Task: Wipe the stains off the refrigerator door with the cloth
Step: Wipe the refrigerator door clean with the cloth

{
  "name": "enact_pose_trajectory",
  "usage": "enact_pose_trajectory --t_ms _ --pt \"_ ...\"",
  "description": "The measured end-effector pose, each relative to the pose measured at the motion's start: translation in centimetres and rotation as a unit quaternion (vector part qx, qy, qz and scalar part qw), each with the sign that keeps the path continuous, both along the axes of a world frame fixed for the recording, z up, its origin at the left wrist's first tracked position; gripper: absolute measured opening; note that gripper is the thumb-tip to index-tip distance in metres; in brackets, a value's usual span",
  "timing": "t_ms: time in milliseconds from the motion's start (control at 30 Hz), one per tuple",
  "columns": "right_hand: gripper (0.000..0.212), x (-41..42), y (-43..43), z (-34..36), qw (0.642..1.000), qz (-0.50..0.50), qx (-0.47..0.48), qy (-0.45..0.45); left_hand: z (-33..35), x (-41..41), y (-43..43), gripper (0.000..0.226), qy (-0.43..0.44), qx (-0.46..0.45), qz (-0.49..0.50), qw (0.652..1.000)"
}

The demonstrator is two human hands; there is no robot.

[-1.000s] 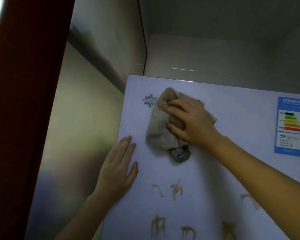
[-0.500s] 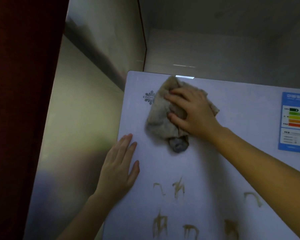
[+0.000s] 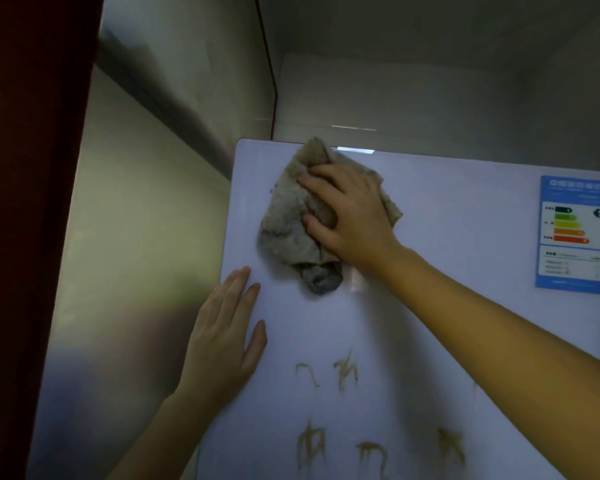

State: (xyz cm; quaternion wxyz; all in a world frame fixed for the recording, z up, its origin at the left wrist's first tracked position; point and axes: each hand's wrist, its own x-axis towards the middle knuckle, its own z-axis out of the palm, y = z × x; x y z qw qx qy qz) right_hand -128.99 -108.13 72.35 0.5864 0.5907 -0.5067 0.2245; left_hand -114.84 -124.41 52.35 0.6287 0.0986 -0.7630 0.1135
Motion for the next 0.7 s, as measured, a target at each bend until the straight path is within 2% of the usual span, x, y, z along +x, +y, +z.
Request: enact_pose_trajectory --t_ms 67,167,233,300,400,500,567,700 --pt "0.056 -0.1 0.2 -2.2 0.999 -0.006 0.031 0.041 0.0 0.0 0.1 0.056 0.002 -0.001 0.002 1.0" --pt "0.056 -1.3 1.4 -5.0 0.974 -0.034 0.144 0.173 0.1 0.1 0.3 0.056 0.004 -0.003 0.003 1.0" --pt "0.054 -2.0 2.3 -5.3 0.965 -0.044 0.155 0.206 0.2 0.1 0.3 0.055 0.003 -0.001 0.003 1.0" --pt "0.052 -2.5 3.2 -4.8 0.976 -0.045 0.118 0.179 0.2 0.1 0.4 0.055 0.003 0.002 0.001 1.0" --pt "0.05 -3.3 4.7 -3.9 0.996 -0.039 0.017 0.079 0.2 0.1 0.4 0.055 -0.001 0.004 0.003 1.0" --pt "0.049 -3.2 5.2 -5.5 0.998 -0.027 -0.059 -0.01 0.2 0.1 0.6 0.056 -0.003 0.015 0.005 1.0" --pt "0.05 -3.1 5.0 -7.6 0.999 -0.027 -0.038 0.004 0.2 0.1 0.7 0.056 -0.003 0.017 0.002 1.0" --pt "0.049 -3.9 5.7 -8.9 0.991 -0.048 0.058 0.108 0.2 0.1 0.7 0.056 -0.003 0.012 0.006 1.0"
